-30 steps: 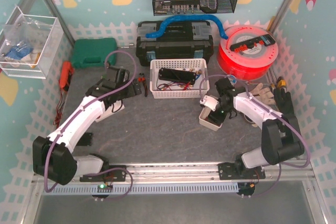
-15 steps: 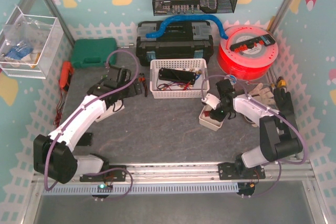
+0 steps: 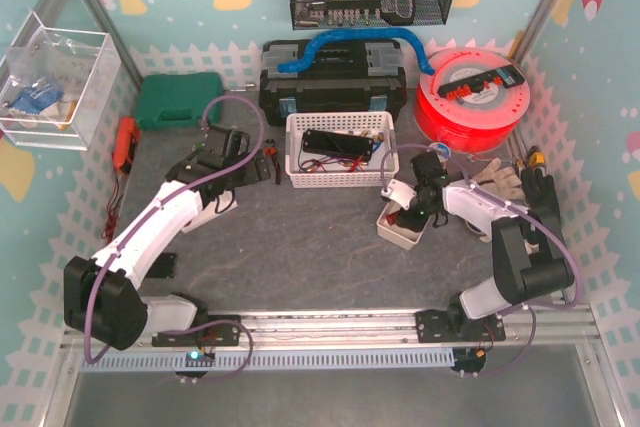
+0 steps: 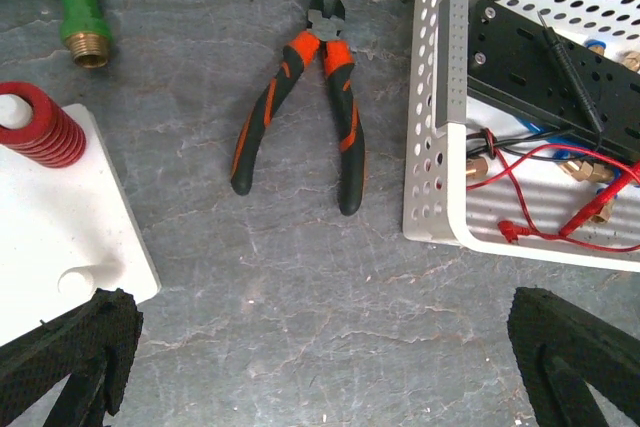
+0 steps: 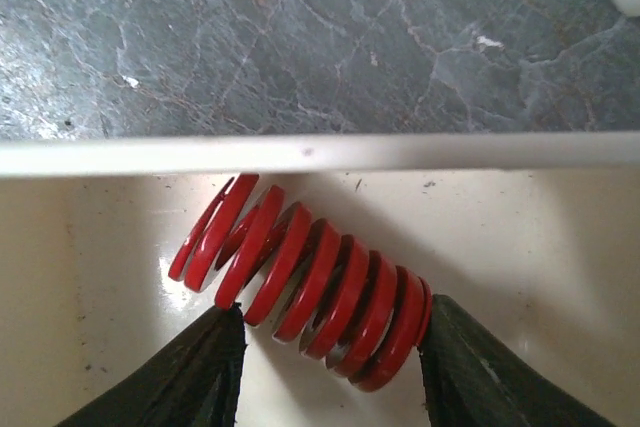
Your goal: Install the large spring
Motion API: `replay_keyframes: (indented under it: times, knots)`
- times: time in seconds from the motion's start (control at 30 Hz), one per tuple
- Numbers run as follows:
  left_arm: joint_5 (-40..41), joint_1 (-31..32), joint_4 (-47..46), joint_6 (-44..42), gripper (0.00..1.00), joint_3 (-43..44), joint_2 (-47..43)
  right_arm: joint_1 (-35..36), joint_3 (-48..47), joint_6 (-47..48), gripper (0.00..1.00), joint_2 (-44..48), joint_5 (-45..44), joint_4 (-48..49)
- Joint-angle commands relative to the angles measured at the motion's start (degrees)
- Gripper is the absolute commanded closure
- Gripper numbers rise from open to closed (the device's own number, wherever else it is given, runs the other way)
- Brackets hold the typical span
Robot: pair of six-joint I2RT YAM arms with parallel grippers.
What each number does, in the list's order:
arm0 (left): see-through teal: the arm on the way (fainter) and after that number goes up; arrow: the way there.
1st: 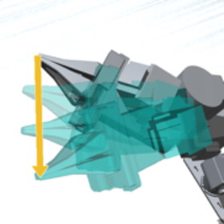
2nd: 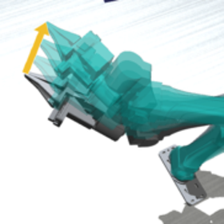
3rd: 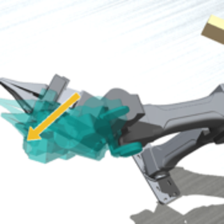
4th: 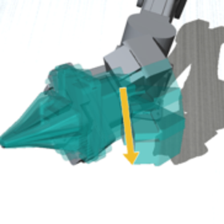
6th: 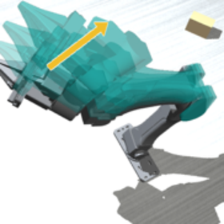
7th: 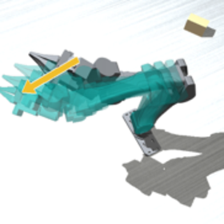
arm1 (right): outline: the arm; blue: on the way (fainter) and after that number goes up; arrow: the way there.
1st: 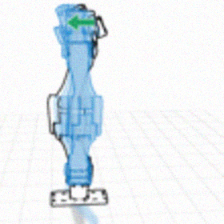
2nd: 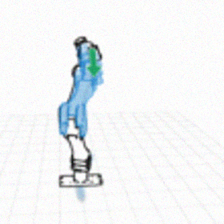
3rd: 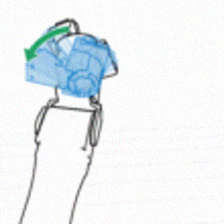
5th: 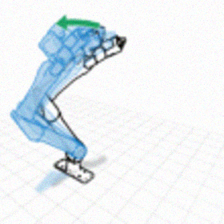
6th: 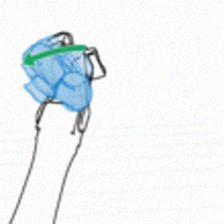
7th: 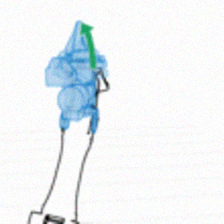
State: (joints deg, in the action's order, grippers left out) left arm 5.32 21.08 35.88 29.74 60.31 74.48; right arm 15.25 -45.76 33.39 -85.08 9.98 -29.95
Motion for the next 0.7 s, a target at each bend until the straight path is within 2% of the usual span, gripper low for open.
replay_keyframes:
  times: [0.0, 0.13, 0.37, 0.43, 0.5, 0.6, 0.67]
  knots:
    - [0.3, 0.34, 0.79, -0.03, 0.01, 0.81, -0.32, -0.21, -0.27, 1.97, 0.5, -2.44, 0.54, -0.09]
    - [0.56, 0.29, 0.87, -0.11, 0.01, 0.43, -0.63, -0.22, 0.57, 2.81, 0.53, -2.86, 0.25, -0.41]
    - [0.92, 0.35, 0.94, -0.03, 0.01, 0.55, -0.77, -0.22, 1.16, 4.25, 0.74, -1.95, -2.58, -2.13]
    - [0.92, 0.33, 0.92, 0.01, 0.01, 0.51, -0.78, -0.22, 0.67, 4.12, 0.77, -1.79, -2.84, -2.94]
    - [0.92, 0.31, 0.88, -0.02, 0.01, 0.51, -0.88, -0.22, -0.15, 3.66, 0.73, -1.65, -2.86, -4.09]
    - [1.06, 0.36, 0.89, 0.08, 0.01, 0.41, -1.02, -0.22, -1.88, 4.48, 0.56, -0.83, -2.75, -6.21]
    - [1.01, 0.41, 0.9, 0.1, 0.01, 0.2, -1.1, -0.21, -3.38, 4.67, 0.54, 0.25, -3.22, -6.43]
